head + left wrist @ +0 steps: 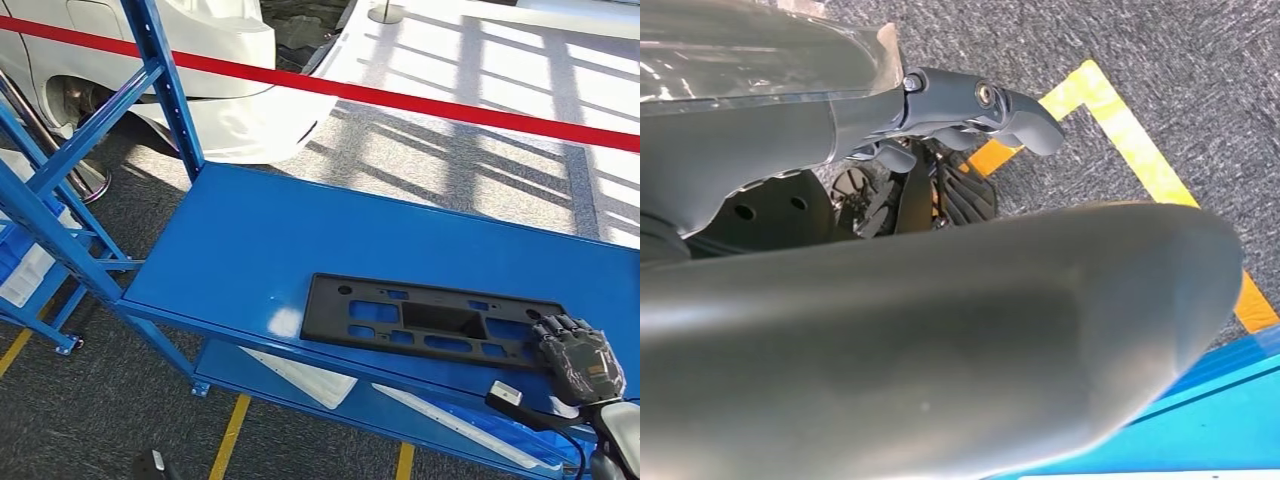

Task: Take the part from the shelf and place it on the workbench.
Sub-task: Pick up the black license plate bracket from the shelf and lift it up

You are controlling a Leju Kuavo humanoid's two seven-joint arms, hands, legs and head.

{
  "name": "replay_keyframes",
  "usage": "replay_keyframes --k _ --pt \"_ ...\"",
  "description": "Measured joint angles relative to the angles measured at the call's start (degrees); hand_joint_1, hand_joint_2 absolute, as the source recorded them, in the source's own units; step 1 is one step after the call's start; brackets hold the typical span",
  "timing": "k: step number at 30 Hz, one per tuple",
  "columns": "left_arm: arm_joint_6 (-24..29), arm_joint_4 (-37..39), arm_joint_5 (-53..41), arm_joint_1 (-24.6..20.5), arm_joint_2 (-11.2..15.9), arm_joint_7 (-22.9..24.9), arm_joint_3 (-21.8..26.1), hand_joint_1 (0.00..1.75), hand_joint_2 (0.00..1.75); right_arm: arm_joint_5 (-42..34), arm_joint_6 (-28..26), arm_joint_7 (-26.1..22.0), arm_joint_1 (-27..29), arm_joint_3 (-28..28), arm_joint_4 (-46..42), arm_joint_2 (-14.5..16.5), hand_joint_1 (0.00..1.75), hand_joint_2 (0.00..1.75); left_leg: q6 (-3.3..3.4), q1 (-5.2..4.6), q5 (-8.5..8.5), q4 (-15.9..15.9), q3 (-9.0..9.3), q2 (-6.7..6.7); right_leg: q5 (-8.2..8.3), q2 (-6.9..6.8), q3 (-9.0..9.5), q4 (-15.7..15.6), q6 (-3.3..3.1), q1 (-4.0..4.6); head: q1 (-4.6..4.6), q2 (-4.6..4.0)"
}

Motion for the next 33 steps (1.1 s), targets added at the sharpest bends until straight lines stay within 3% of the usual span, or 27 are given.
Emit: replay_keyframes --k 14,27,31,33 --pt "0.26 0.00 0.00 0.02 0.00 -0.11 -0.54 0.00 0.00 -0.87 -0.95 -0.32 2.90 -1.07 -4.43 0.72 1.75 1.75 0.00 0.00 0.00 0.00 0.00 -0.02 0.00 -0.03 0.00 0.00 0.00 0.00 0.01 0.00" --pt "0.62 0.00 0.00 0.50 0.00 -1.31 -0.46 0.00 0.00 2.28 -7.39 2.59 12.93 -5.06 -21.85 2.41 1.75 1.75 0.00 0.00 0.00 -0.02 -0.10 -0.04 -0.01 -0.14 -0.09 0.00 0.00 0.00 0.01 0.01" --pt "0.60 0.00 0.00 0.83 0.00 -2.20 -0.06 0.00 1.75 4.23 -12.00 3.28 17.18 -7.52 -28.82 5.35 1.75 1.75 0.00 0.00 0.00 -0.02 -0.11 -0.05 -0.01 -0.18 -0.10 0.00 0.00 0.00 0.00 0.00" --pt "0.56 0.00 0.00 0.95 0.00 -2.48 0.47 0.00 1.75 4.87 -12.75 2.51 19.64 -9.33 -33.47 7.98 1.75 1.75 0.00 0.01 -0.01 -0.02 -0.13 -0.05 -0.02 -0.19 -0.12 0.00 -0.01 0.00 0.00 0.00"
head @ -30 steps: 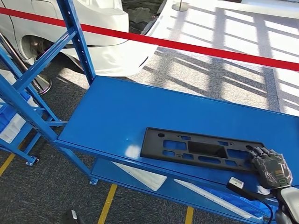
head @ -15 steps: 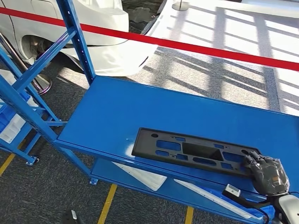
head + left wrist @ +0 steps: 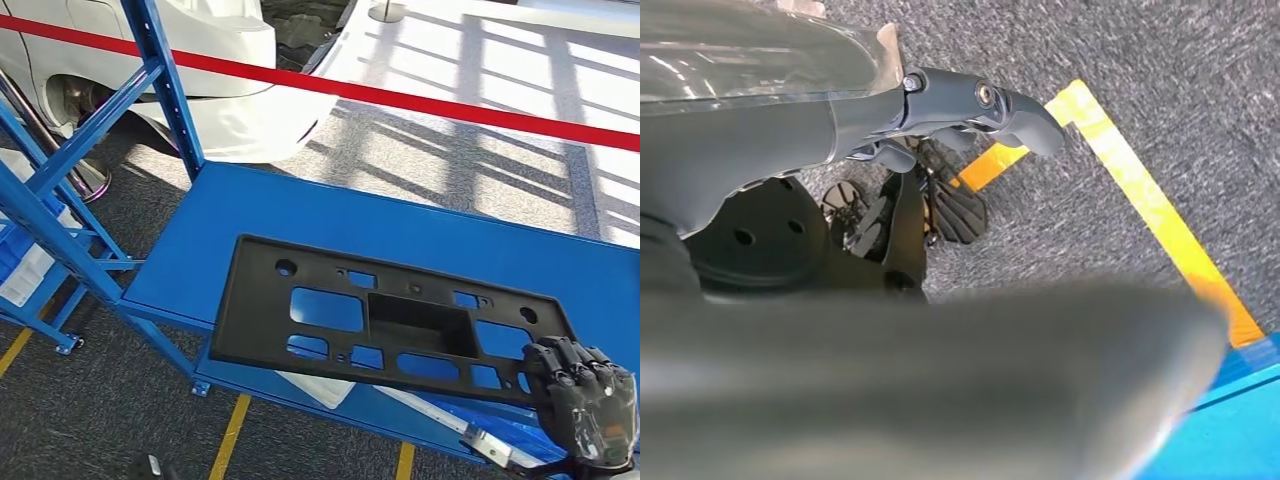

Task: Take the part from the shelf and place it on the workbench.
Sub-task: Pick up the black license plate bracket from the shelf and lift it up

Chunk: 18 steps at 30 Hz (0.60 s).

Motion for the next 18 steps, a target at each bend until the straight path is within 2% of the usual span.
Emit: replay_keyframes --k 5,9,14,18 --pt "-0.14 0.00 0.00 0.16 0.00 -0.36 1.17 0.00 1.75 0.03 -0.22 -3.77 4.83 -4.36 -9.43 6.43 1.75 1.75 0.00 0.02 0.00 -0.03 0.00 0.00 -0.04 0.01 -0.02 0.00 -0.03 0.01 0.00 0.00" --pt "-0.21 0.00 0.00 0.19 0.00 -0.56 1.97 0.00 1.75 0.96 -0.22 -5.73 7.51 -5.27 -14.04 10.62 1.75 1.75 0.00 0.02 0.00 -0.03 0.01 0.01 -0.04 0.01 0.00 0.00 -0.03 0.01 0.00 0.00" --pt "-0.39 0.00 0.00 0.22 0.00 -0.67 2.71 0.00 1.75 2.90 -0.22 -6.64 9.53 -5.08 -17.61 14.70 1.75 1.75 0.00 0.01 0.00 -0.03 0.03 0.01 -0.04 0.02 0.03 0.00 -0.02 0.00 0.00 0.00" --pt "0.16 0.00 0.00 0.23 0.00 -0.53 3.16 0.00 1.75 3.27 -0.22 -6.20 10.33 -4.99 -18.62 16.40 1.75 1.75 0.00 0.00 0.00 -0.03 0.03 0.01 -0.03 0.02 0.04 0.00 -0.02 0.00 0.00 0.00"
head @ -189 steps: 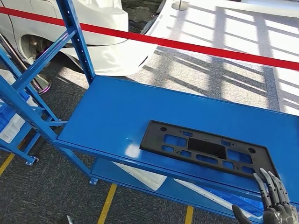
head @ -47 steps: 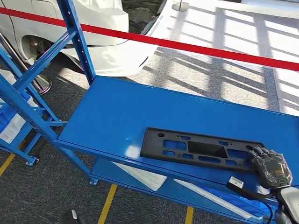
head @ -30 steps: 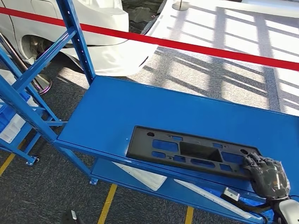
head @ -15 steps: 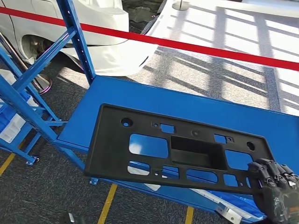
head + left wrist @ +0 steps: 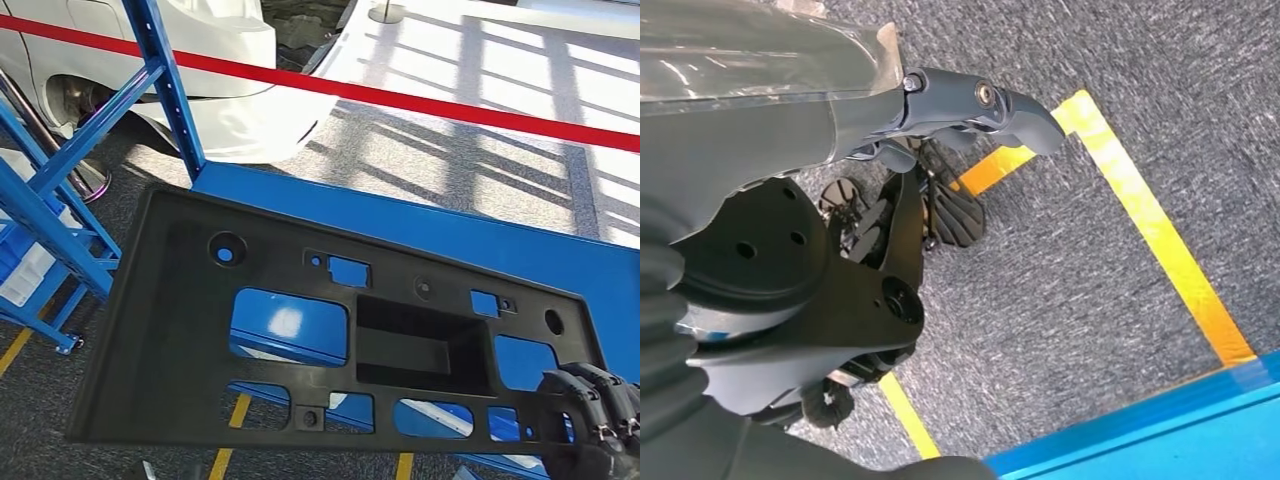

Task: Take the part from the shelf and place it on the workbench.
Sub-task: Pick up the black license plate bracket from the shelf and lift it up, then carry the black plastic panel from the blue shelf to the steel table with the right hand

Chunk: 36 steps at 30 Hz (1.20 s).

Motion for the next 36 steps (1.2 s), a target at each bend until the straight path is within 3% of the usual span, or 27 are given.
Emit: replay_keyframes --k 16,23,25,26,28,29,30,31,32,34,36 --pt "7.47 0.00 0.00 -0.03 0.00 4.30 0.40 0.00 1.75 -2.44 0.00 0.23 2.21 0.35 -0.20 3.21 1.75 1.75 0.01 0.00 -0.01 0.02 0.00 0.00 0.01 0.00 -0.01 -0.01 0.01 0.00 0.00 0.00" --pt "8.15 0.00 0.00 -0.05 0.01 4.89 1.16 0.00 1.75 -3.85 0.00 -1.00 2.61 0.35 0.37 4.86 1.75 1.75 0.61 -0.41 0.15 -0.12 0.06 0.02 0.21 0.05 0.06 -0.17 0.56 -0.51 -0.01 0.00" --pt "8.22 -0.01 0.00 -0.12 -0.03 4.89 1.20 0.00 1.75 -4.22 -0.01 -1.39 2.80 0.35 0.42 5.16 1.75 1.75 1.17 -0.10 0.78 -0.94 0.35 0.18 -0.93 0.05 -0.16 0.79 0.94 -0.51 0.02 0.00" --pt "8.24 -0.02 0.00 -0.16 -0.05 4.89 1.21 0.00 1.75 -4.44 -0.01 -1.65 2.87 0.35 0.46 5.27 1.75 1.75 1.40 0.11 1.04 -1.35 0.47 0.27 -2.46 0.03 -0.75 2.55 1.13 -0.55 0.05 0.00" --pt "8.24 -0.01 0.00 -0.17 -0.07 4.89 1.26 0.00 1.75 -4.92 -0.02 -2.17 2.99 0.34 0.64 5.52 1.75 1.75 1.57 0.24 1.26 -1.57 0.52 0.41 -6.46 -0.06 -3.04 8.85 1.61 -0.88 0.09 0.01" --pt "8.25 -0.01 0.00 -0.17 -0.07 4.89 1.30 0.00 1.75 -5.12 -0.02 -2.39 3.06 0.34 0.80 5.66 1.75 1.75 1.52 0.26 1.29 -1.57 0.49 0.46 -7.81 -0.08 -4.16 12.06 1.87 -1.09 0.09 0.01" --pt "8.26 0.00 0.00 -0.16 -0.07 4.89 1.34 0.00 1.75 -5.25 -0.02 -2.55 3.14 0.33 0.97 5.79 1.75 1.75 1.43 0.31 1.34 -1.56 0.48 0.49 -8.15 -0.11 -4.66 13.93 2.11 -1.32 0.09 0.01" --pt "8.27 0.00 0.00 -0.16 -0.07 4.89 1.37 0.00 1.75 -5.31 -0.02 -2.63 3.18 0.33 1.12 5.90 1.75 1.75 1.30 0.39 1.42 -1.56 0.48 0.51 -7.36 -0.13 -4.23 13.74 2.35 -1.53 0.09 0.00" --pt "8.27 0.00 0.00 -0.17 -0.07 4.89 1.38 0.00 1.75 -5.35 -0.02 -2.70 3.20 0.33 1.24 5.99 1.75 1.75 1.12 0.51 1.50 -1.55 0.48 0.50 -5.65 -0.15 -2.80 11.34 2.59 -1.73 0.09 0.00" --pt "8.28 0.00 0.00 -0.18 -0.06 4.89 1.39 0.00 1.75 -5.41 -0.02 -2.77 3.17 0.33 1.34 6.12 1.75 1.75 0.51 0.69 1.72 -1.53 0.41 0.42 -2.10 -0.08 1.48 3.25 2.84 -1.95 0.09 0.00" --pt "8.28 -0.01 0.00 -0.18 -0.05 4.87 1.40 0.00 1.75 -5.48 -0.03 -2.84 3.21 0.33 1.39 6.27 1.75 1.75 -0.44 0.72 2.17 -1.61 0.22 0.30 -0.67 0.26 3.58 -1.46 2.27 -1.78 0.03 0.00"
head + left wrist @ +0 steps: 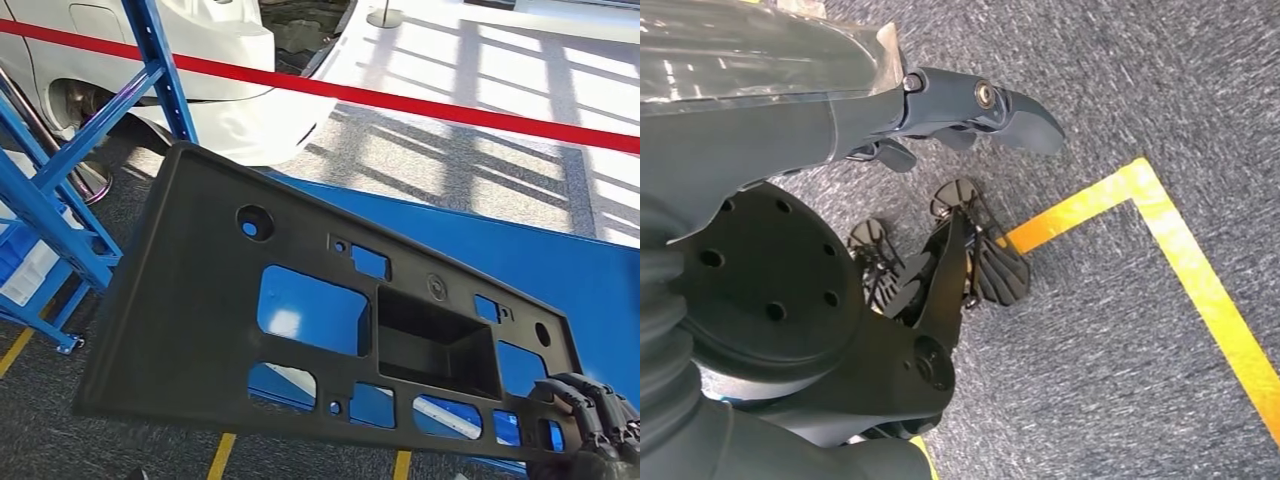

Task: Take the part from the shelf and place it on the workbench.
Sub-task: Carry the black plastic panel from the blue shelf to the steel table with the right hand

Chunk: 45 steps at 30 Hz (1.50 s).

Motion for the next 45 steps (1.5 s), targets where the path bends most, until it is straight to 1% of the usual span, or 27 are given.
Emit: replay_keyframes --k 2,4,6,8,9,10,11,14,16,18,19,21,23,24,25,26,28,30,32,34,35,38,39,40,42,43,45 --pt "0.01 0.00 0.00 0.04 0.01 -0.01 0.03 0.00 1.75 -0.07 -0.01 -0.03 0.07 -0.05 0.02 0.12 1.75 1.75 -1.02 0.09 0.66 -0.27 -0.19 -0.08 0.34 0.24 -0.40 -0.34 -0.99 0.32 -0.07 0.00" --pt "0.03 0.00 0.00 0.08 0.02 0.00 0.11 0.00 1.75 -0.13 -0.01 -0.06 0.03 -0.10 0.03 0.25 1.75 1.75 -1.69 0.25 -0.33 0.32 -0.61 -0.14 1.07 -0.07 -1.04 -0.58 -2.12 0.26 -0.08 0.00" --pt "0.05 0.00 0.00 0.04 0.05 0.01 0.19 0.00 1.75 -0.17 -0.03 -0.13 0.03 -0.11 0.10 0.46 1.75 1.75 -1.92 0.29 -4.76 4.71 -1.98 -0.17 2.02 -0.45 -2.00 -0.77 -3.16 0.23 -0.15 0.00" --pt "0.04 -0.01 0.00 0.00 0.07 0.01 0.21 0.00 1.75 -0.21 -0.05 -0.25 0.06 -0.11 0.30 0.62 1.75 1.75 -1.96 0.23 -9.57 11.80 -3.70 -0.15 2.87 -0.66 -3.20 -0.70 -3.53 0.54 -0.20 0.00" --pt "0.03 -0.01 0.00 0.00 0.07 0.01 0.21 0.00 1.75 -0.22 -0.05 -0.34 0.06 -0.11 0.44 0.67 1.75 1.75 -1.94 0.21 -10.56 14.20 -3.87 -0.15 3.30 -0.76 -3.80 -0.66 -3.56 0.69 -0.19 0.00" --pt "0.03 -0.02 0.00 0.00 0.07 0.01 0.22 0.00 1.75 -0.23 -0.05 -0.44 0.06 -0.11 0.57 0.71 1.75 1.75 -1.87 0.17 -10.30 14.65 -3.09 -0.15 3.72 -0.82 -4.38 -0.62 -3.53 0.79 -0.19 0.00" --pt "0.02 -0.02 0.00 -0.01 0.07 0.01 0.22 0.00 1.75 -0.23 -0.05 -0.51 0.07 -0.11 0.69 0.73 1.75 1.75 -1.76 0.13 -9.10 13.02 -1.35 -0.14 4.10 -0.86 -4.90 -0.57 -3.45 0.84 -0.19 0.00" --pt "-0.03 -0.01 0.00 -0.05 0.07 -0.01 0.22 0.00 1.75 -0.25 -0.05 -0.57 0.08 -0.12 0.83 0.78 1.75 1.75 -1.20 -0.02 -5.55 1.40 6.61 -0.08 5.09 -0.86 -6.04 -0.26 -2.84 0.98 -0.19 0.00" --pt "-0.07 -0.01 0.00 -0.07 0.07 -0.09 0.22 0.00 1.75 -0.14 -0.07 -0.58 0.05 -0.14 0.83 0.90 1.75 1.75 -0.90 -0.28 -5.39 -2.65 8.70 -0.07 5.87 -0.87 -6.62 -0.06 -2.17 1.05 -0.16 0.01" --pt "-0.13 -0.01 0.00 -0.09 0.05 -0.16 0.23 0.00 1.75 0.10 -0.08 -0.59 0.04 -0.16 0.84 1.04 1.75 1.75 -0.33 -0.40 -5.06 -3.07 8.20 0.00 6.43 -0.83 -7.07 0.05 -1.41 0.87 -0.13 0.01" --pt "-0.17 -0.01 0.00 -0.13 0.03 -0.19 0.23 0.00 1.75 0.18 -0.08 -0.58 0.06 -0.17 0.86 1.09 1.75 1.75 0.13 -0.38 -4.66 -3.13 7.84 0.10 5.81 -0.79 -7.37 0.48 -1.08 0.77 -0.09 0.00" --pt "-0.29 -0.01 0.00 -0.17 -0.02 -0.17 0.23 0.00 1.75 0.18 -0.08 -0.57 0.06 -0.16 0.95 1.11 1.75 1.75 1.14 -0.34 -3.61 -3.27 6.90 0.42 1.78 -0.71 -8.48 4.02 -0.63 0.60 -0.02 0.00" --pt "-0.36 -0.02 0.00 -0.18 -0.02 -0.16 0.23 0.00 1.75 0.18 -0.08 -0.55 0.04 -0.15 1.14 1.13 1.75 1.75 1.67 -0.61 -2.61 -3.19 5.68 0.66 -3.44 -0.73 -10.05 11.06 -0.31 0.57 0.01 0.00" --pt "-0.37 -0.02 0.00 -0.17 -0.02 -0.16 0.24 0.00 1.75 0.19 -0.08 -0.53 0.04 -0.15 1.28 1.14 1.75 1.75 1.77 -0.76 -2.09 -3.13 5.01 0.74 -4.73 -0.73 -10.39 14.10 -0.21 0.57 0.01 0.00" --pt "-0.39 -0.02 0.00 -0.18 -0.02 -0.16 0.25 0.00 1.75 0.19 -0.08 -0.50 0.03 -0.15 1.44 1.14 1.75 1.75 1.80 -0.90 -1.58 -3.07 4.33 0.79 -4.71 -0.73 -9.99 15.59 -0.19 0.57 0.00 0.00" --pt "-0.42 -0.02 0.00 -0.18 -0.02 -0.16 0.25 0.00 1.75 0.19 -0.08 -0.46 0.01 -0.15 1.60 1.14 1.75 1.75 1.79 -1.04 -1.10 -3.02 3.68 0.81 -3.56 -0.73 -8.60 14.93 -0.27 0.59 0.01 0.00" --pt "-0.47 -0.02 0.00 -0.18 -0.05 -0.16 0.25 0.00 1.75 0.19 -0.08 -0.41 -0.08 -0.15 1.80 1.14 1.75 1.75 1.71 -1.22 -0.22 -2.95 2.68 0.78 -0.58 -0.60 -3.08 7.92 -0.92 0.79 0.00 0.00" --pt "-0.51 -0.02 0.00 -0.17 -0.13 -0.16 0.25 0.00 1.75 0.20 -0.08 -0.38 -0.24 -0.15 1.85 1.14 1.75 1.75 1.37 -1.40 0.59 -2.84 2.05 0.73 0.42 -0.44 2.43 -0.56 -1.81 1.26 -0.04 0.00" --pt "-0.56 -0.02 -0.01 -0.15 -0.17 -0.16 0.25 0.00 1.75 0.20 -0.08 -0.27 -0.34 -0.16 1.88 1.14 1.75 1.75 0.76 -1.36 1.46 -2.78 1.52 0.74 0.32 -0.39 4.14 -4.03 -2.37 1.73 -0.08 0.00" --pt "-0.56 -0.02 -0.01 -0.14 -0.13 -0.15 0.25 0.00 1.75 0.20 -0.08 -0.05 -0.42 -0.19 1.95 1.16 1.75 1.75 0.12 -1.23 1.37 -2.45 0.82 0.65 1.07 -0.61 3.56 -4.69 -2.97 1.56 -0.08 0.00" --pt "-0.56 -0.02 0.00 -0.14 -0.10 -0.15 0.25 0.00 1.75 0.21 -0.08 0.04 -0.47 -0.21 2.02 1.18 1.75 1.75 -0.18 -1.18 -0.04 -1.41 0.29 0.58 1.64 -0.78 3.04 -4.93 -3.36 1.41 -0.08 0.00" --pt "-0.55 -0.02 0.00 -0.18 -0.03 -0.14 0.25 0.00 1.75 0.22 -0.08 0.09 -0.51 -0.31 2.31 1.23 1.75 1.75 -0.90 -0.85 -7.96 7.39 -2.16 0.48 3.36 -1.18 0.53 -4.65 -3.86 1.28 -0.13 0.00" --pt "-0.56 -0.02 0.00 -0.17 -0.01 -0.14 0.25 0.00 1.75 0.22 -0.08 0.10 -0.50 -0.34 2.41 1.24 1.75 1.75 -1.10 -0.73 -9.43 10.76 -2.70 0.49 3.87 -1.25 -0.48 -4.32 -3.80 1.28 -0.13 0.00" --pt "-0.56 -0.02 0.00 -0.17 0.01 -0.14 0.25 0.00 1.75 0.21 -0.08 0.12 -0.52 -0.38 2.52 1.25 1.75 1.75 -1.27 -0.61 -9.53 12.93 -2.66 0.49 4.36 -1.33 -1.57 -3.89 -3.71 1.27 -0.13 0.00" --pt "-0.57 -0.02 0.00 -0.19 0.04 -0.16 0.25 0.00 1.75 0.19 -0.08 0.21 -0.54 -0.42 2.72 1.25 1.75 1.75 -1.58 -0.29 -6.63 11.74 -0.11 0.50 5.18 -1.42 -3.90 -2.72 -3.34 1.13 -0.13 0.00" --pt "-0.58 -0.02 0.00 -0.20 0.05 -0.19 0.25 0.00 1.75 0.16 -0.08 0.27 -0.54 -0.44 2.78 1.25 1.75 1.75 -1.76 -0.08 -5.18 8.56 2.39 0.51 5.47 -1.41 -4.97 -1.98 -3.09 1.06 -0.14 0.00" --pt "-0.62 -0.02 0.00 -0.24 0.04 -0.23 0.25 0.00 1.75 0.09 -0.12 0.39 -0.57 -0.47 2.78 1.25 1.75 1.75 -1.80 0.09 -5.15 0.91 7.47 0.46 5.94 -1.36 -6.76 -0.41 -2.45 1.09 -0.14 0.00"
